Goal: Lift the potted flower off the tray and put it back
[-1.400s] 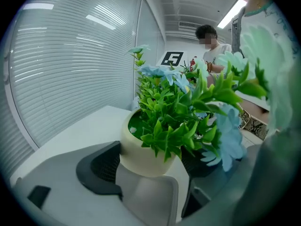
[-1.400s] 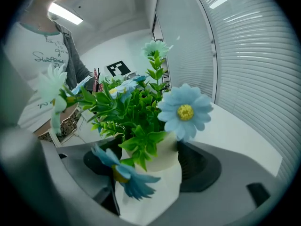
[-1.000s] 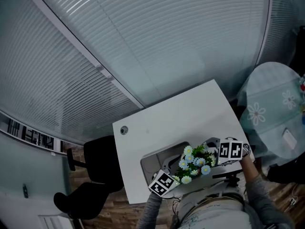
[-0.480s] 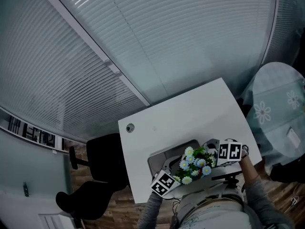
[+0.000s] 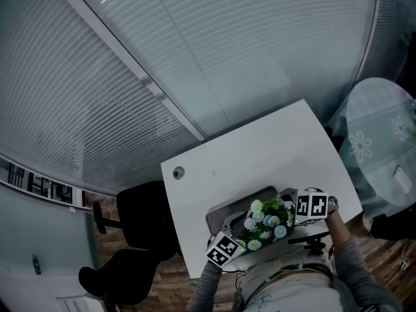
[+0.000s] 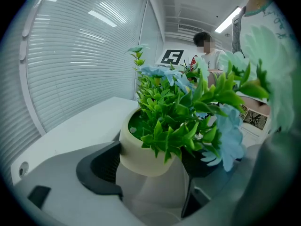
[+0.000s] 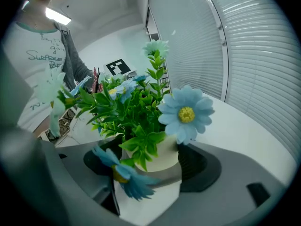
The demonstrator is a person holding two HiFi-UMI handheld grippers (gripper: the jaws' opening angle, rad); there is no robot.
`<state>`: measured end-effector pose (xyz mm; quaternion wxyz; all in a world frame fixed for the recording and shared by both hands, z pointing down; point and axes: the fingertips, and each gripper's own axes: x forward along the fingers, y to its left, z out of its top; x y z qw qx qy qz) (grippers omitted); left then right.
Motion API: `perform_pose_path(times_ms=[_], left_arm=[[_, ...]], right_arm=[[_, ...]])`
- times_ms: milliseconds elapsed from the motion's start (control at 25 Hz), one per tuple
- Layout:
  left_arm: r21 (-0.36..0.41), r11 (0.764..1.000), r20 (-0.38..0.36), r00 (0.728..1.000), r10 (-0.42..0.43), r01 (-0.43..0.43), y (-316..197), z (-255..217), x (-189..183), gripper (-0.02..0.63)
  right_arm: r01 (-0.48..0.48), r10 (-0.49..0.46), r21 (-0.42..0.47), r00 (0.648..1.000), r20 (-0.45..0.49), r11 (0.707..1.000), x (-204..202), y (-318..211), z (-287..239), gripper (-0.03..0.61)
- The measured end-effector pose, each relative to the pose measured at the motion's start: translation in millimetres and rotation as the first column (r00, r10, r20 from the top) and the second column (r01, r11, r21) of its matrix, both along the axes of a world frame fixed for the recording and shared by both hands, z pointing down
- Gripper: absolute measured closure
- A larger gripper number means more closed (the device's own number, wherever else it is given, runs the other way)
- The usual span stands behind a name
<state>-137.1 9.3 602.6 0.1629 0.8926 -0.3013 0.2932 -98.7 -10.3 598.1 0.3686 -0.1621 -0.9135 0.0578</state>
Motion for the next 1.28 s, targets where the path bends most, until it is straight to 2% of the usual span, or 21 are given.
perform_pose_path(times_ms=[1000, 1280], left_arm=[[-0.055, 0.998, 0.015, 0.999, 0.034, -0.033, 5.3, 50.9, -18.6, 0.209], [-0.048, 0.998, 0.018, 0.999, 0.035, -0.034, 3.1, 53.7, -18.6, 0.209]], right_arm=[[-0.012, 0.010, -0.026, 0.995, -0.103, 1.000, -18.3, 9.6, 48.1, 0.218], [-0.031, 0.028, -0.047, 0.998, -0.050, 0.998, -17.6, 7.0, 51.8, 0.218]])
